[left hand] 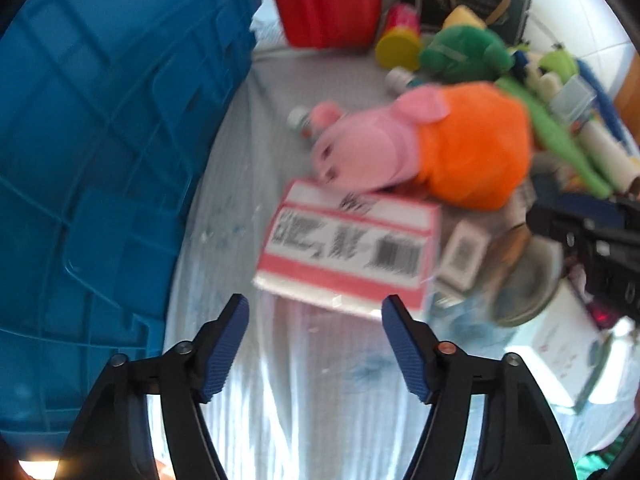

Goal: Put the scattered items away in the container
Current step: 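Move both tools back to the items on the table, then grasp the white-red tissue pack with the left tool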

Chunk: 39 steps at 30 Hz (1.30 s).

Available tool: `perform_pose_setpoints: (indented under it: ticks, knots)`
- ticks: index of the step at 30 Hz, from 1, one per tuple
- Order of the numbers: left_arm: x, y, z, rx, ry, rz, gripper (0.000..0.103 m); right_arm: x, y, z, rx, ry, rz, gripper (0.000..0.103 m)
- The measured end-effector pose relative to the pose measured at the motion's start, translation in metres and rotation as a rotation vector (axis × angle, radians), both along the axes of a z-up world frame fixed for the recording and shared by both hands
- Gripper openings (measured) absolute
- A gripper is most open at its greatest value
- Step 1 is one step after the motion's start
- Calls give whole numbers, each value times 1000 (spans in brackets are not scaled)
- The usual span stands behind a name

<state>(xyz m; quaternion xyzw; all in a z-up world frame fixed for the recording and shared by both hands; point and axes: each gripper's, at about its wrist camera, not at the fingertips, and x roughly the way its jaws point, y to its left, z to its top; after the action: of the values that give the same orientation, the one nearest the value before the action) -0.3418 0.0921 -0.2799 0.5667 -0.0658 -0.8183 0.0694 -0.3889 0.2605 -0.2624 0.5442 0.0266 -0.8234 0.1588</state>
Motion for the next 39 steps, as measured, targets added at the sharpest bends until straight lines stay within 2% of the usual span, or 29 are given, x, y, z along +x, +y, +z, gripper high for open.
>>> perform_pose_setpoints:
  ticks: [5,9,12,13,14,17,20,22,24,26,29,35,36,37,39]
  knots:
    - [0,-21,-27,-43,-37,31,60,-25,-34,-24,1,-27,37,41]
    - [-8,-30,-32,-31,-19,43,60,-39,-52,-42,6,-37,34,41]
    - [-16,-36,-32,-65,10,58,60,-44,-53,-45,6,-34,25,41]
    - [-19,-39,-31,-73,19,69,58,-45,-55,-47,8,-46,35,40]
    - [-20,-42,-30,-75,30,78,51,-44,-57,-47,14,-57,55,40]
    - [-22,-47,-23,-72,61,103,40,-34,-61,-48,-16,-94,92,41]
    - [-20,-52,-20,-56,71,124,34,-15,-68,-49,-33,-107,114,41]
    - [-17,-54,-17,-30,81,134,33,-4,-71,-49,-55,-125,134,41]
    - [-11,-51,-10,-10,102,122,39,6,-72,-49,-59,-131,144,41]
    - [-6,-48,-1,53,128,90,69,13,-64,-46,-63,-128,110,40]
    - [2,-35,7,67,175,58,82,22,-45,-35,-68,-107,44,40]
    - [-31,-14,-19,105,80,58,82,38,-28,-29,-51,-104,-16,41]
    - [-38,-8,-23,107,71,58,84,40,-27,-29,-51,-106,-23,41]
    - [-39,-4,-27,98,74,56,87,41,-30,-29,-49,-106,-28,41]
    - [-37,0,-28,82,89,42,84,44,-28,-30,-43,-111,-31,41]
